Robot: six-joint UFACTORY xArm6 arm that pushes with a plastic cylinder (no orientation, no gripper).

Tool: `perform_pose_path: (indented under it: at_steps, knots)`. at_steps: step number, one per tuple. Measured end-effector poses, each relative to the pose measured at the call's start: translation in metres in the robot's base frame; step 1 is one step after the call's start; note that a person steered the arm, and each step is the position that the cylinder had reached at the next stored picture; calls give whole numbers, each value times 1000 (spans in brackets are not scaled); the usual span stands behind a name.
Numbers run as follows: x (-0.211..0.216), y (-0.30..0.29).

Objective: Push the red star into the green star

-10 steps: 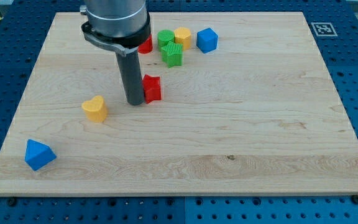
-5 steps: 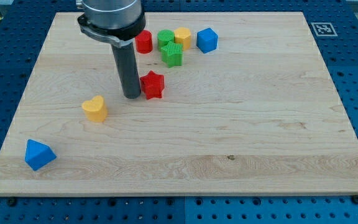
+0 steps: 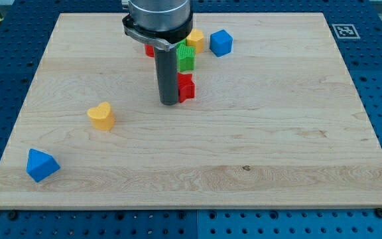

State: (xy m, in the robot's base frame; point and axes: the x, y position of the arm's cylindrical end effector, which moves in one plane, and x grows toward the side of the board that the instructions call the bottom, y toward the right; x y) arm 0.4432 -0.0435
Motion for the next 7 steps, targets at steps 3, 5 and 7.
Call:
perform_pose_path:
  at_steps: [3, 5, 7]
  knots:
    - [0, 24]
    - [-23, 24]
    - [-26, 24]
